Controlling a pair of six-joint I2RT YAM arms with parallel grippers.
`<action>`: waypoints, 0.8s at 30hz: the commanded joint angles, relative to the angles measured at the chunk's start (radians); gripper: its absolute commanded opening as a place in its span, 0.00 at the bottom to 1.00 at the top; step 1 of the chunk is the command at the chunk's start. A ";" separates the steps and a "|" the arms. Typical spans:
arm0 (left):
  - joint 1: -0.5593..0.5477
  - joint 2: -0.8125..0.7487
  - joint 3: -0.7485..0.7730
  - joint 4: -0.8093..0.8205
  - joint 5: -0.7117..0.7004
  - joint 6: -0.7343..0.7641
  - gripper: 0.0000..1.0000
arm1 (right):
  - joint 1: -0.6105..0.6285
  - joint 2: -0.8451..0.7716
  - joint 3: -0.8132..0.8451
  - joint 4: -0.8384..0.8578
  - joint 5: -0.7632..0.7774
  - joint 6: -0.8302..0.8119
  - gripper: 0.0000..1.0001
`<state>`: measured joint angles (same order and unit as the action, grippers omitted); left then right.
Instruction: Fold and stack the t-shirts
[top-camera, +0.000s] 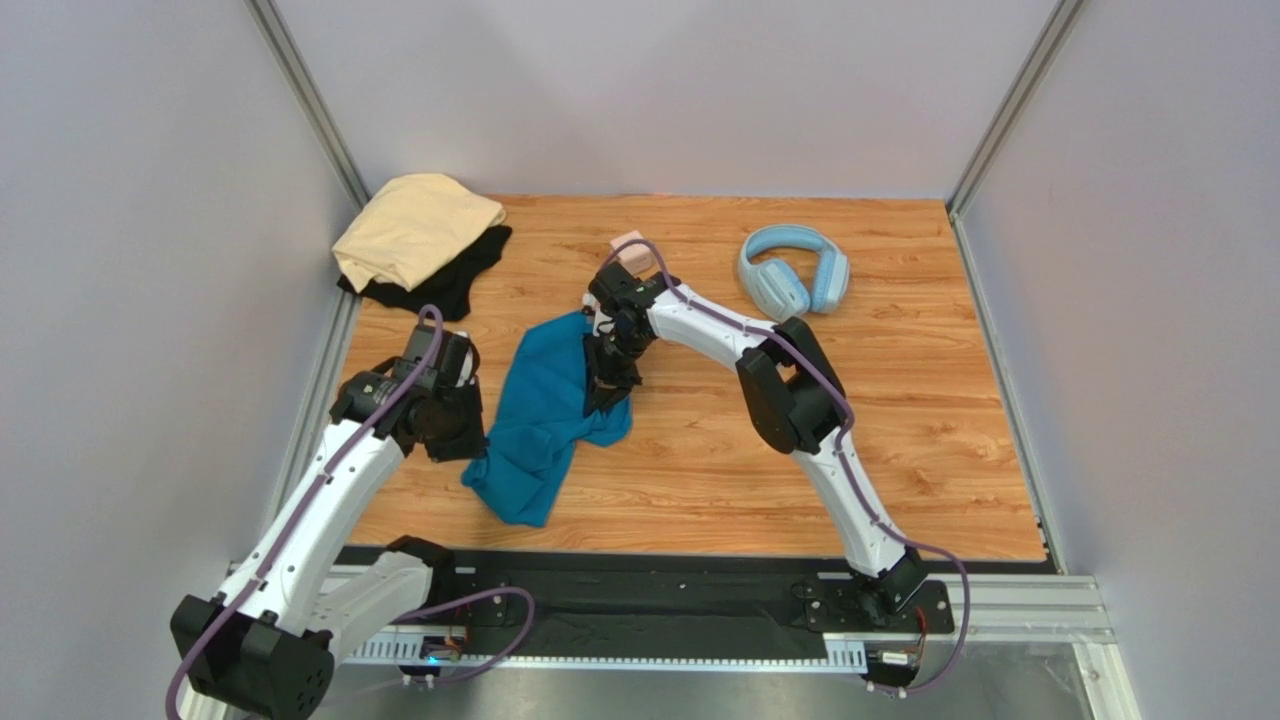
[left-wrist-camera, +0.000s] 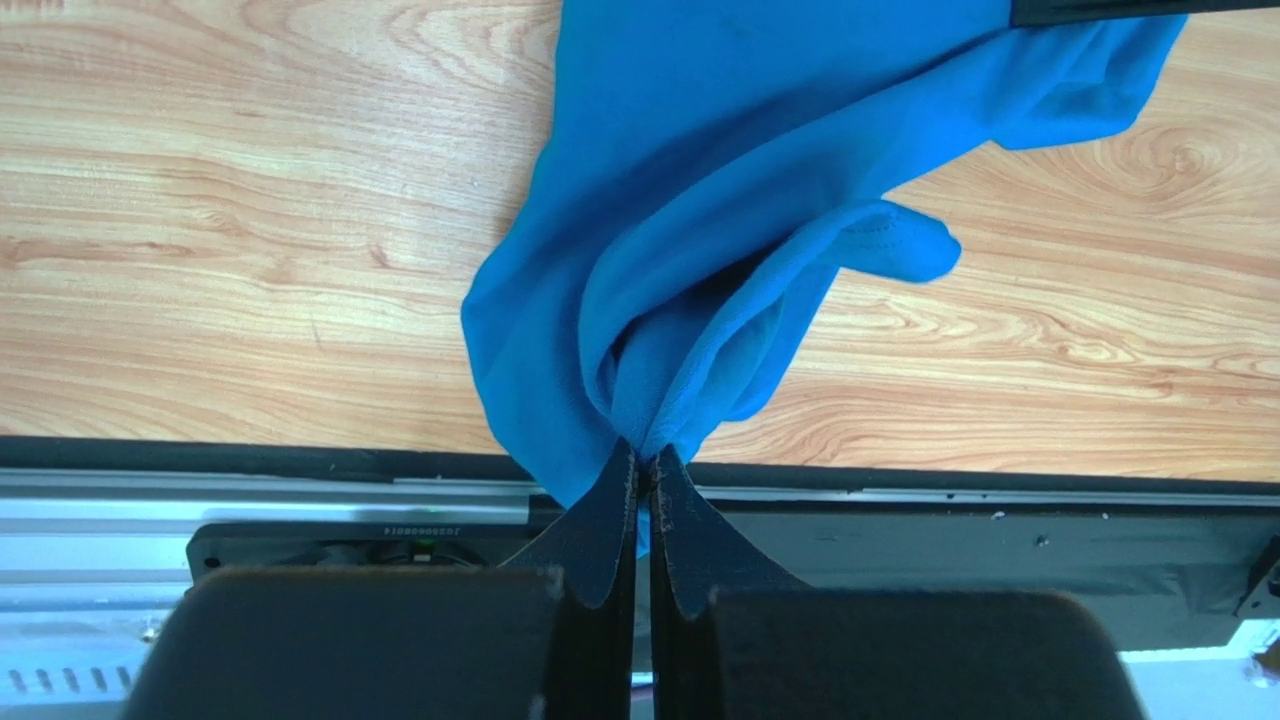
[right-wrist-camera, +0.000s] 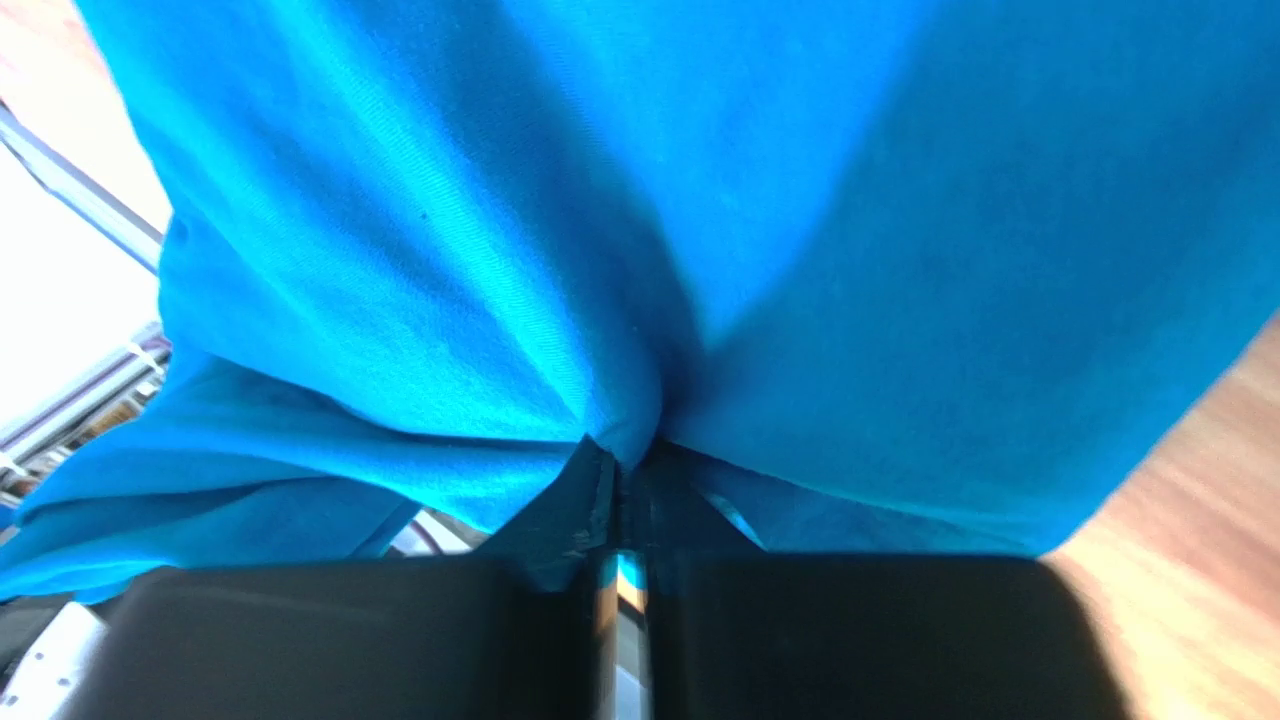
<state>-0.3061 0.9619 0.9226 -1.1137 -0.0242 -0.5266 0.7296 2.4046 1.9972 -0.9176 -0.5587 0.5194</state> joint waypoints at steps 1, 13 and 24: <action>0.001 0.024 -0.004 0.063 -0.002 0.025 0.00 | 0.002 -0.022 0.012 -0.052 -0.001 -0.038 0.00; 0.002 0.101 0.174 0.071 -0.080 -0.027 0.00 | -0.108 -0.421 -0.034 -0.081 0.097 -0.093 0.00; 0.001 0.032 0.407 0.046 -0.177 0.049 0.00 | -0.142 -0.689 0.100 -0.086 0.157 -0.090 0.00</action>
<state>-0.3061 1.0447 1.2369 -1.0534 -0.1398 -0.5247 0.5877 1.7981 2.0563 -0.9977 -0.4320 0.4435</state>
